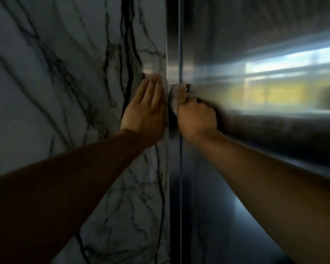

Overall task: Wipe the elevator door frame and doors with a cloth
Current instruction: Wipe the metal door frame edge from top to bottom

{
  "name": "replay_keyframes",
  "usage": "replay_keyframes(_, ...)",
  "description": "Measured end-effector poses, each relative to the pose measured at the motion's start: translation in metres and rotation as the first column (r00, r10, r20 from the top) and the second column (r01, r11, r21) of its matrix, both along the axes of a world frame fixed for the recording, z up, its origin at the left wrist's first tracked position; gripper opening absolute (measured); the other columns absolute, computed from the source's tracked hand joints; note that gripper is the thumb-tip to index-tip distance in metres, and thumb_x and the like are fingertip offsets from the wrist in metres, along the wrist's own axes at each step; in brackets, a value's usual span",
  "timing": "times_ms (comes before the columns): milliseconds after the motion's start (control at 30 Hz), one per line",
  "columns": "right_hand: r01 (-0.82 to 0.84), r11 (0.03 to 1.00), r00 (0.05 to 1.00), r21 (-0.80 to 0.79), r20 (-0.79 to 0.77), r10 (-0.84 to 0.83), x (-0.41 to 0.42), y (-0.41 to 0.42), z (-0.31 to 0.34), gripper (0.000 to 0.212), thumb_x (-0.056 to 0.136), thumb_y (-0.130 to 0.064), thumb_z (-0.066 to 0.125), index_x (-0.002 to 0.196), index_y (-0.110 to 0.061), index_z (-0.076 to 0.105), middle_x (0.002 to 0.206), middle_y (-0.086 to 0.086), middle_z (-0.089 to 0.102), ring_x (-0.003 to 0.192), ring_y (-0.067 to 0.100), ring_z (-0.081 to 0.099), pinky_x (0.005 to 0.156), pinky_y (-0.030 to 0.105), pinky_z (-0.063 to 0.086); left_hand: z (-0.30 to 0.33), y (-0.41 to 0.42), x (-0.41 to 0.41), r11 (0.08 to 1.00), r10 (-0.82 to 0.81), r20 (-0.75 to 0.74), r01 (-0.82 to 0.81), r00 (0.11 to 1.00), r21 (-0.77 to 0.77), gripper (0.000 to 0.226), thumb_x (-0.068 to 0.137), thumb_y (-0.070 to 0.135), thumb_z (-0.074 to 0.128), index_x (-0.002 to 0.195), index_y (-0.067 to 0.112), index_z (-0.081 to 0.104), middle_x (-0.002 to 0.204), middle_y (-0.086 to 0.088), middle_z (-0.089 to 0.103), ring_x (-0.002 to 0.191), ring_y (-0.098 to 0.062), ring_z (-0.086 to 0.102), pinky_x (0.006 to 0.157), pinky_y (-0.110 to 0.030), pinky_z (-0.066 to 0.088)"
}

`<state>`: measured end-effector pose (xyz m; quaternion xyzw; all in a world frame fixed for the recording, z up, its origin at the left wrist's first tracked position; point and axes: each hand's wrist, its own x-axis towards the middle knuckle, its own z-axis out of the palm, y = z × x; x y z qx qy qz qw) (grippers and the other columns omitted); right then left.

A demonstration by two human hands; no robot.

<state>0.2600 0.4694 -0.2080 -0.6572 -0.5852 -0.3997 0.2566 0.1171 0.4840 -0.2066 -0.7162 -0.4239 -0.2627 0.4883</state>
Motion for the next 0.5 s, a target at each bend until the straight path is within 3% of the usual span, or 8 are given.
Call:
replay_keyframes(233, 0.020, 1.000, 1.000, 0.002, -0.004, -0.020, -0.001, 0.001, -0.051, 0.066, 0.097, -0.014, 0.040, 0.152, -0.006, 0.004, 0.137, 0.023, 0.045, 0.098, 0.039, 0.063, 0.070, 0.041, 0.050, -0.052, -0.009, -0.011, 0.998, 0.064, -0.122, -0.060, 0.991, 0.035, 0.073, 0.096, 0.043, 0.014, 0.149, -0.007, 0.004, 0.156, -0.035, -0.003, 0.146, -0.047, -0.007, 0.119, -0.055, 0.002)
replay_keyframes(500, -0.001, 0.999, 1.000, 0.040, -0.016, 0.002, -0.003, 0.001, -0.110, 0.064, 0.096, -0.013, 0.040, 0.150, -0.003, 0.007, 0.135, 0.022, 0.047, 0.101, 0.036, 0.063, 0.072, 0.038, 0.050, -0.112, -0.012, -0.013, 0.998, 0.031, -0.071, -0.028, 0.997, 0.051, 0.073, 0.094, 0.044, 0.019, 0.150, -0.003, 0.006, 0.157, -0.032, 0.000, 0.147, -0.045, -0.004, 0.119, -0.056, 0.000)
